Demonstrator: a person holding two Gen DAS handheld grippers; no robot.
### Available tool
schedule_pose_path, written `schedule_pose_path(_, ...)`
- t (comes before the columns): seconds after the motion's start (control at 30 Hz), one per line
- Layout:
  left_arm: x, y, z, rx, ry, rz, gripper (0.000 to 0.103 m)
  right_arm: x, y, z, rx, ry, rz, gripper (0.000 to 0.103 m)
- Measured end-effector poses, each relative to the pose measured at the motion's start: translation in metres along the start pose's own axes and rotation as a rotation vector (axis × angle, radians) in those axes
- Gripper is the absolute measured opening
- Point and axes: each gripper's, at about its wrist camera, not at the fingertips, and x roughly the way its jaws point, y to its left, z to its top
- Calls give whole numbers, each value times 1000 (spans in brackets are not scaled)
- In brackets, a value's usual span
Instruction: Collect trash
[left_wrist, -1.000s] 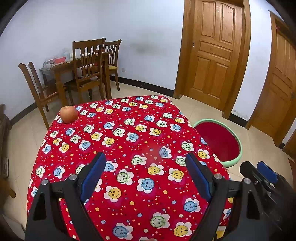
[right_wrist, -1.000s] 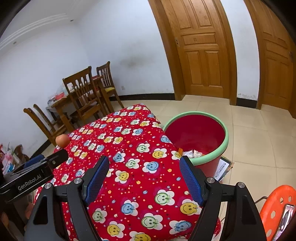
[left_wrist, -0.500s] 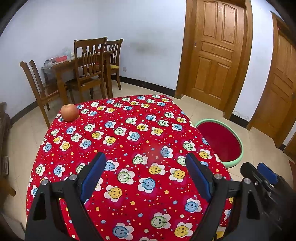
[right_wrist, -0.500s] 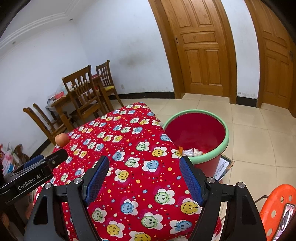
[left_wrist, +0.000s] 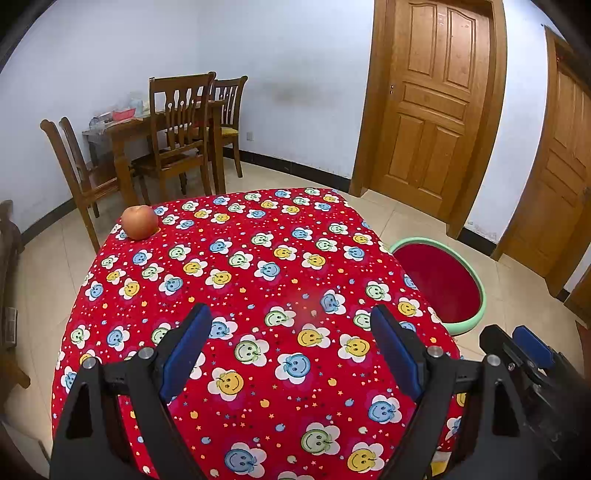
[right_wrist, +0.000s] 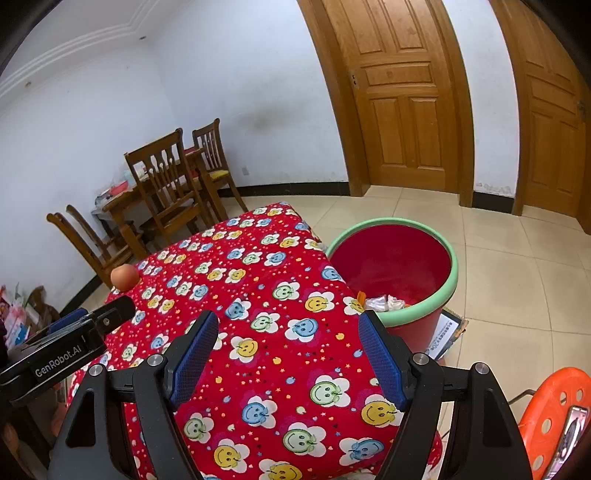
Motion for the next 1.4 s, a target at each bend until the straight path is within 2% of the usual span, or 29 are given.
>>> schedule_pose_path(1.4,-2,-4,2,6,1,-1,87,0,0,0,3,0,2,79)
